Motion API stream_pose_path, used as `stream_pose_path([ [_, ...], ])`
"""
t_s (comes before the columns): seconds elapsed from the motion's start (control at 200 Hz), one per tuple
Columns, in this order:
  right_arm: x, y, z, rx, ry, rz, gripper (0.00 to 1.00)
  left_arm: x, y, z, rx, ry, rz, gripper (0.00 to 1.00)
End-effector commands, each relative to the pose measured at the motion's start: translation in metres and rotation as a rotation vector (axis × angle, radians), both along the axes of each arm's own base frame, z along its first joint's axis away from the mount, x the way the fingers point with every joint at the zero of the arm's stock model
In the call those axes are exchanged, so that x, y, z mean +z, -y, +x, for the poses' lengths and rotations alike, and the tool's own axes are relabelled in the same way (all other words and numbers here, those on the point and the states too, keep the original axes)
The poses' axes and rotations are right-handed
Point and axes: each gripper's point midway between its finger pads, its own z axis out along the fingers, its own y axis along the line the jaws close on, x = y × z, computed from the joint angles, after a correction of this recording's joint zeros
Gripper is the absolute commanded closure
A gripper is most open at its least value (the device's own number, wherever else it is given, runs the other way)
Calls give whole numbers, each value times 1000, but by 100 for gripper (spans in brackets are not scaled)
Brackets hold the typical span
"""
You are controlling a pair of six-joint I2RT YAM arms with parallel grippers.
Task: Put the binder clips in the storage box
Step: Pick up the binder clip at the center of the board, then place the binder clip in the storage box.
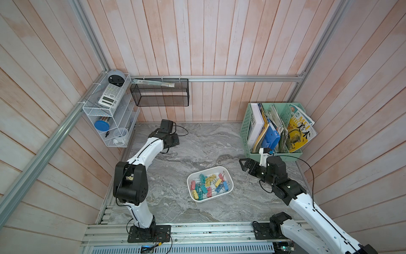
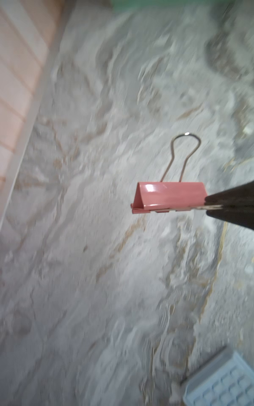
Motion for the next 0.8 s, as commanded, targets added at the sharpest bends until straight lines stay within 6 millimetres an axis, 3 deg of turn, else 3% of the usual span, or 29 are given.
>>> stream_pose_path([
  [0.0,1,1,-2,-5,-13,85,2,19,76,-38,-191,-9,-119,100],
  [0.155,-2,4,-2,-12,-17,102,2,31,149,-97,-493,-4,-15,100],
  [0.305,-3,4,-4,-16,-16,108,2,19,166,-144,-769,-47,203,100],
  [0.49,-5,4,-2,-22,-21,123,2,-5,167,-165,-910,-152,292,100],
  [0.795,-7,2,-2,-17,-36,132,2,-38,189,-161,-963,-211,358,100],
])
